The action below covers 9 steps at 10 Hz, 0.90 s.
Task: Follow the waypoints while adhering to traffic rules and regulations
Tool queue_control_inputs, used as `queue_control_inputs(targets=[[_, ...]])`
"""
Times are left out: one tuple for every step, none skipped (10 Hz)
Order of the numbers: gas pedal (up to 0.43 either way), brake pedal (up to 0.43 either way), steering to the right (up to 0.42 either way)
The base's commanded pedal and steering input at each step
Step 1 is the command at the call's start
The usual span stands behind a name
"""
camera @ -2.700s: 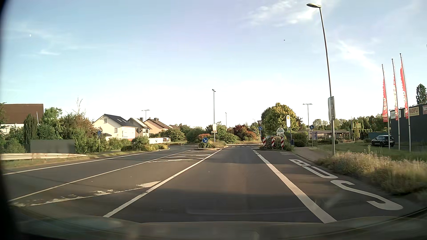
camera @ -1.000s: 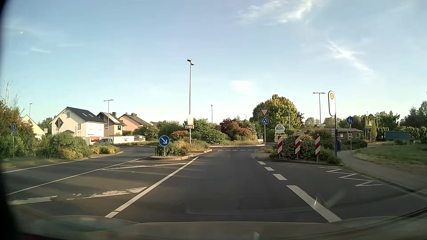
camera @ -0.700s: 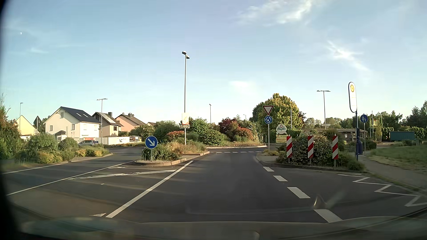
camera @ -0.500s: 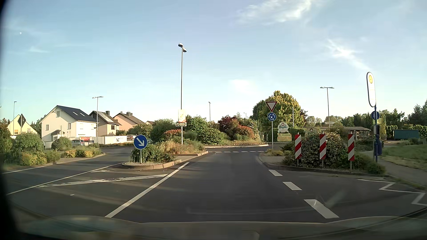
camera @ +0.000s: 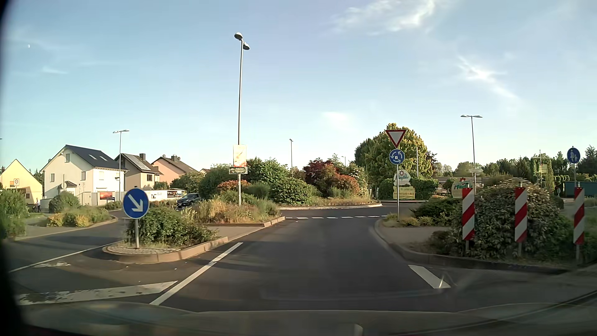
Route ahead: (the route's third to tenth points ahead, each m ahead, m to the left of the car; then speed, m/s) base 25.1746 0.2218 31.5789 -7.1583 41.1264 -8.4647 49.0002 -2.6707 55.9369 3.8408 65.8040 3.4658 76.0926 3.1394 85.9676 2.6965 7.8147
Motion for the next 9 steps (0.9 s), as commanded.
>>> queue_control_inputs(targets=[[0.0,0.25,0.002],[0.0,0.25,0.003],[0.0,0.262,0.004],[0.0,0.268,0.004],[0.0,0.268,0.004],[0.0,0.274,0.005],[0.0,0.28,0.009],[0.0,0.287,0.015],[0.0,0.293,0.016]])
